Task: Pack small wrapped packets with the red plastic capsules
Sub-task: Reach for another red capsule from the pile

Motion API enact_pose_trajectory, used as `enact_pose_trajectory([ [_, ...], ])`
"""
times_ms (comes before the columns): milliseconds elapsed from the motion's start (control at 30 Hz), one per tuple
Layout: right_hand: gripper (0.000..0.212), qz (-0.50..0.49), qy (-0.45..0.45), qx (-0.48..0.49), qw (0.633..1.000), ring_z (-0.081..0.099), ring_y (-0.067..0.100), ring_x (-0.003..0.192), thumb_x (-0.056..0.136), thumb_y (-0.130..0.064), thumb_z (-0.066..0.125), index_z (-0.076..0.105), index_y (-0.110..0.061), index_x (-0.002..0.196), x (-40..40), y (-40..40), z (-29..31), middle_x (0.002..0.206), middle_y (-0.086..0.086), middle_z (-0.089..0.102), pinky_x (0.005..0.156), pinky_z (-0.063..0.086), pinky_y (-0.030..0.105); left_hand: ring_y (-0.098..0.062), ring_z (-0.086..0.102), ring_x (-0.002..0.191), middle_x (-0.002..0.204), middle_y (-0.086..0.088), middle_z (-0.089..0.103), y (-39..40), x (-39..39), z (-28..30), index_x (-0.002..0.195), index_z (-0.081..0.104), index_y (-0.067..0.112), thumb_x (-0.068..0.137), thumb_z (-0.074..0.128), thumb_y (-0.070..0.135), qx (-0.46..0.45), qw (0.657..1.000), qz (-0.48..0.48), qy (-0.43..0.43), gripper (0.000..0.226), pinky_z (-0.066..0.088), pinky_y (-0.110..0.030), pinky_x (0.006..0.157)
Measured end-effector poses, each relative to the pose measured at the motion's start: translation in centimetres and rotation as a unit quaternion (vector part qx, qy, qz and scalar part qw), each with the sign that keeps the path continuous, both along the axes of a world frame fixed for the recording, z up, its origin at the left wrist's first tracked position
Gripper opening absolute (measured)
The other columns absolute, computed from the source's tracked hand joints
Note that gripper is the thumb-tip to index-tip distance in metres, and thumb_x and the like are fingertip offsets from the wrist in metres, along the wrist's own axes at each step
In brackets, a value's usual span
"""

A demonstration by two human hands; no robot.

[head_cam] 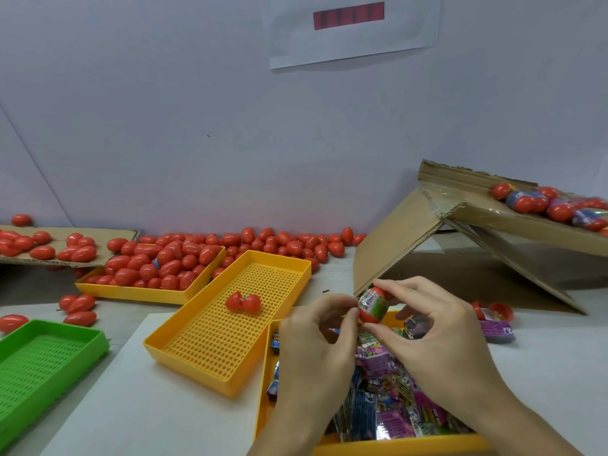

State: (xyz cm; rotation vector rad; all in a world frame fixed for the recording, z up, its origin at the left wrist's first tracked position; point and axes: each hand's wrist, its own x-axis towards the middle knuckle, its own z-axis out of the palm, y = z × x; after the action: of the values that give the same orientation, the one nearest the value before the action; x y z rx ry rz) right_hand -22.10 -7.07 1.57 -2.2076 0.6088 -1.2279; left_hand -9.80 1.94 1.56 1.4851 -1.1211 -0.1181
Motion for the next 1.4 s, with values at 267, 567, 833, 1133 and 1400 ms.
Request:
enact_pose_trajectory([
  [267, 0.054, 0.012, -0.003, -0.003, 1.000, 0.064, 0.002, 0.097, 0.070, -0.050, 0.068, 0.063, -0.034, 0.121, -0.1, 0.3, 0.3, 0.100, -0.025, 0.064, 0.076, 0.056, 0.019, 0.000, 0.067, 0.075, 0.080, 0.020, 0.068, -0.1, -0.2, 0.2, 0.077, 0.061, 0.043, 0.088, 0.070, 0.006, -0.006, 0.996, 0.040, -0.082, 0.040, 0.051, -0.010, 0.062],
  [567, 0.056, -0.013, -0.014, 0.003, 1.000, 0.064, 0.003, 0.092, 0.070, -0.047, 0.070, 0.068, -0.026, 0.122, -0.2, -0.1, 0.0, 0.099, -0.019, 0.065, 0.070, 0.054, 0.013, -0.002, 0.065, 0.074, 0.070, 0.015, 0.067, -0.2, -0.3, -0.3, 0.079, 0.070, 0.018, 0.086, 0.071, 0.007, 0.014, 0.994, 0.051, -0.097, 0.012, 0.053, -0.015, 0.059],
  [833, 0.055, 0.041, 0.040, -0.001, 0.998, 0.058, -0.004, 0.107, 0.073, -0.038, 0.076, 0.068, -0.024, 0.126, 0.1, 0.6, -0.1, 0.106, -0.023, 0.063, 0.088, 0.049, 0.011, -0.008, 0.067, 0.071, 0.090, 0.016, 0.072, 0.2, 0.0, 0.3, 0.107, 0.067, 0.032, 0.091, 0.060, 0.051, 0.048, 0.995, -0.045, 0.079, 0.026, 0.055, -0.024, 0.060],
  [1133, 0.053, 0.054, 0.034, 0.000, 0.998, 0.062, -0.001, 0.104, 0.076, -0.008, 0.082, 0.069, -0.022, 0.126, 0.0, 0.5, -0.2, 0.106, -0.021, 0.064, 0.085, 0.052, 0.013, -0.014, 0.061, 0.062, 0.071, -0.003, 0.062, -0.2, -0.2, -0.1, 0.102, 0.066, 0.016, 0.095, 0.045, 0.051, 0.117, 0.961, -0.183, 0.169, 0.041, 0.048, -0.027, 0.055],
  [1400, 0.052, 0.087, -0.003, 0.079, 0.993, 0.063, 0.007, 0.103, 0.070, -0.050, 0.074, 0.069, -0.035, 0.120, -0.1, 0.9, 0.3, 0.113, -0.022, 0.064, 0.082, 0.056, 0.023, -0.024, 0.067, 0.074, 0.084, -0.011, 0.067, -0.1, 0.1, 0.9, 0.096, 0.072, 0.009, 0.093, 0.054, 0.043, 0.090, 0.822, -0.287, 0.483, 0.039, 0.050, -0.032, 0.052],
])
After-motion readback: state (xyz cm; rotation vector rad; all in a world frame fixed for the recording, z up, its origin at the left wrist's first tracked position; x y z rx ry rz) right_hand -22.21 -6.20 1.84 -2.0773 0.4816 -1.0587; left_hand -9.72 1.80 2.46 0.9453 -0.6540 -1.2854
